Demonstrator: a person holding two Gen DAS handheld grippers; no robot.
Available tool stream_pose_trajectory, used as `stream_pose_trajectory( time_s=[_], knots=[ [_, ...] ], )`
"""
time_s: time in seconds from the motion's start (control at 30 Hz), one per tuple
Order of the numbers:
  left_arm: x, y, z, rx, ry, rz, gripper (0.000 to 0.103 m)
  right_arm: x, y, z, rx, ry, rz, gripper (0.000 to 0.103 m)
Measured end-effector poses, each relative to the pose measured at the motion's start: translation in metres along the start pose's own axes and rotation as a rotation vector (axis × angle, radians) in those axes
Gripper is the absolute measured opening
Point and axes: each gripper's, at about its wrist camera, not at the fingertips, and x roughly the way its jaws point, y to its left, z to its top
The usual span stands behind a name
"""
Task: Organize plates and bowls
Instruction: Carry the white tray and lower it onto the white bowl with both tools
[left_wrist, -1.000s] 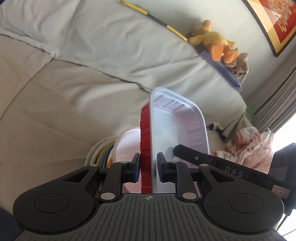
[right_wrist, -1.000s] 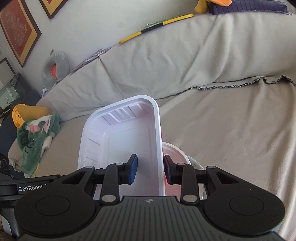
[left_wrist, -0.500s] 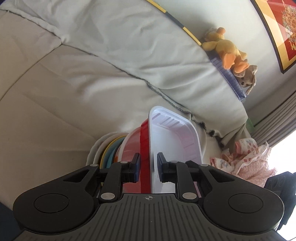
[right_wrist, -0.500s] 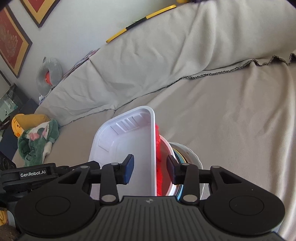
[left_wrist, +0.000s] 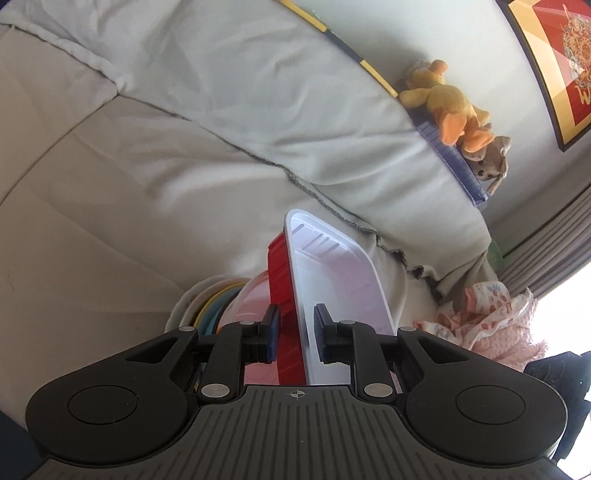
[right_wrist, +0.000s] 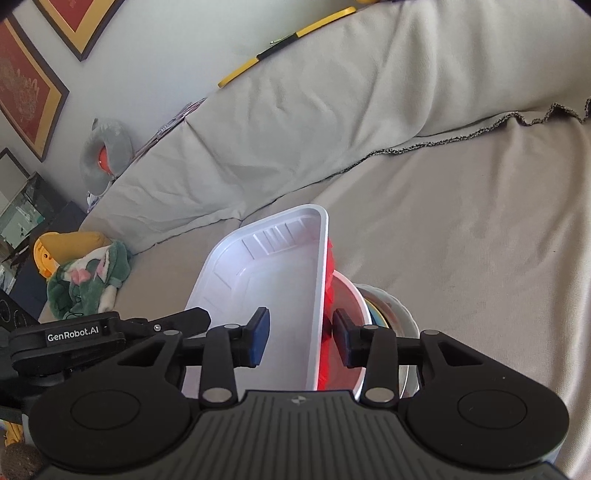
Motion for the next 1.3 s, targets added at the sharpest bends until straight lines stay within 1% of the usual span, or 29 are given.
stream_pose_trajectory(
  time_s=[0.07,0.13,0.23,0.4,0.5,0.63,0.8,0.87,0.93,1.0,1.07,1.17,1.23,1.27,1.3],
  knots=[
    [0.002,0.004,-0.002,-0.009,0.004,0.009,0.021,0.000,0.001,-0.003,-0.009,0.000,0.004,0.038],
    [0.009,0.009,-0.004,-0.023,0.030,0.018,0.021,0.002,0.003,-0.008,-0.026,0.002,-0.013,0.038],
    [0.014,0.014,-0.009,-0.038,0.054,0.009,0.021,0.002,0.002,-0.010,-0.049,-0.002,-0.034,0.038],
    [0.004,0.012,-0.011,-0.035,0.020,-0.004,0.021,-0.008,-0.002,-0.009,-0.045,-0.034,-0.017,0.038],
    [-0.002,0.012,-0.014,-0.034,-0.004,0.012,0.021,-0.013,-0.005,-0.009,-0.042,-0.047,-0.007,0.038],
    [0.002,0.014,-0.016,-0.054,0.007,0.013,0.021,-0.011,-0.009,-0.014,-0.031,-0.048,-0.014,0.038],
    [0.000,0.010,-0.008,-0.055,-0.008,0.011,0.021,-0.012,-0.007,-0.011,-0.045,-0.070,-0.039,0.038],
    [-0.001,0.007,-0.002,-0.049,-0.023,0.017,0.021,-0.012,-0.006,-0.006,-0.051,-0.080,-0.035,0.038],
    [0.002,0.005,0.007,-0.073,-0.034,0.046,0.021,-0.011,-0.006,-0.001,-0.051,-0.075,-0.030,0.038],
    [0.005,0.002,0.013,-0.069,-0.038,0.045,0.021,-0.012,-0.006,0.004,-0.060,-0.075,-0.016,0.038],
    [0.007,-0.002,0.015,-0.054,-0.025,0.042,0.021,-0.010,-0.004,0.008,-0.059,-0.061,-0.033,0.038],
    [0.011,-0.005,0.018,-0.044,-0.005,0.034,0.021,-0.010,-0.001,0.012,-0.054,-0.054,-0.019,0.038],
    [0.016,-0.007,0.021,-0.034,-0.003,0.035,0.021,-0.007,0.002,0.015,-0.061,-0.054,-0.021,0.036],
    [0.018,-0.009,0.023,-0.030,-0.007,0.041,0.021,-0.004,0.003,0.017,-0.072,-0.058,-0.035,0.035],
    [0.021,-0.010,0.026,-0.026,-0.007,0.047,0.021,-0.001,0.004,0.020,-0.085,-0.057,-0.046,0.031]
  ],
)
